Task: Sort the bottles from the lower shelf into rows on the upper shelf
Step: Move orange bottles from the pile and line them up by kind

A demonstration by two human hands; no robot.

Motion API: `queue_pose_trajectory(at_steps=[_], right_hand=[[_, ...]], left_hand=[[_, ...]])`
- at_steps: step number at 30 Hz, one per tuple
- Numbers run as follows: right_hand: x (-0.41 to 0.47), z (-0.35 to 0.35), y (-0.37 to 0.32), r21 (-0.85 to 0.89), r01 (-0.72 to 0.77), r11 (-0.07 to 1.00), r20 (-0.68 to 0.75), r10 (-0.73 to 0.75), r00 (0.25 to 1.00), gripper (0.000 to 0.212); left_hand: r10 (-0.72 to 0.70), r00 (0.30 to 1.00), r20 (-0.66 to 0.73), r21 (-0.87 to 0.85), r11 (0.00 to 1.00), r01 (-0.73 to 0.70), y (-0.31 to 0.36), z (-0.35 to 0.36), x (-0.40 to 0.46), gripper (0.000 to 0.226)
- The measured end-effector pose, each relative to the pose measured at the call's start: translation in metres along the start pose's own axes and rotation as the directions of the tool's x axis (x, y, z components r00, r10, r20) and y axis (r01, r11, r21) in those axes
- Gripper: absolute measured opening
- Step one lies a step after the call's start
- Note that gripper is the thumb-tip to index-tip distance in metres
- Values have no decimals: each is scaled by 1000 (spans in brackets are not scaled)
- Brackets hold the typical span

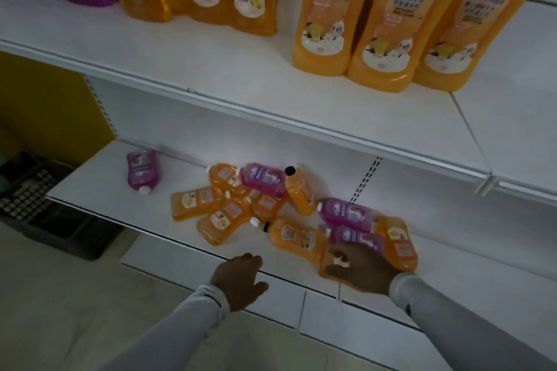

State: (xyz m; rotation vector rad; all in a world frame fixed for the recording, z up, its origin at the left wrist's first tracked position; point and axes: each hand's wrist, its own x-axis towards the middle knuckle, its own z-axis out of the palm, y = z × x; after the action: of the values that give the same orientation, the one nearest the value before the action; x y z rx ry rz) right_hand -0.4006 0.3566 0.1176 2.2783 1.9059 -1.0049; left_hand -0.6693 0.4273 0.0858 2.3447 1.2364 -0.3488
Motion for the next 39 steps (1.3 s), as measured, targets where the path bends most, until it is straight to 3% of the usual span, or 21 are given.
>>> queue_pose_trajectory(at_steps=[5,10,16,24,27,31,35,37,39], right_hand=[[60,-24,11,49,101,994,-14,-100,995,20],[117,-34,22,4,180,984,11,-180,984,33],[173,-46,31,-77,234,969,-121,-242,963,35],[231,-40,27,-160,242,957,-133,-264,955,93],[244,-43,25,-171,257,951,-126,-280,952,100],[254,-49,19,-254,274,928,-135,-315,940,92],[248,-45,16,-206,286,936,-163,-321,933,91],[246,-42,14,-137,290,947,-157,-310,938,91],[245,-41,13,-77,298,951,-138,-306,942,89]], left_hand=[[-103,995,8,-81,991,103,10,11,43,50],[-201,979,-13,-113,974,198,27,28,84,52],[-324,944,-64,-201,931,306,30,56,122,53],[-405,914,-11,-416,833,364,22,70,158,68],[-405,914,-12,-560,760,329,18,72,171,72],[-432,902,7,-687,653,318,15,76,187,78],[-464,884,65,-808,495,319,16,80,194,77],[-497,862,94,-867,385,316,16,83,199,74],[-531,834,152,-935,195,295,19,86,201,73]])
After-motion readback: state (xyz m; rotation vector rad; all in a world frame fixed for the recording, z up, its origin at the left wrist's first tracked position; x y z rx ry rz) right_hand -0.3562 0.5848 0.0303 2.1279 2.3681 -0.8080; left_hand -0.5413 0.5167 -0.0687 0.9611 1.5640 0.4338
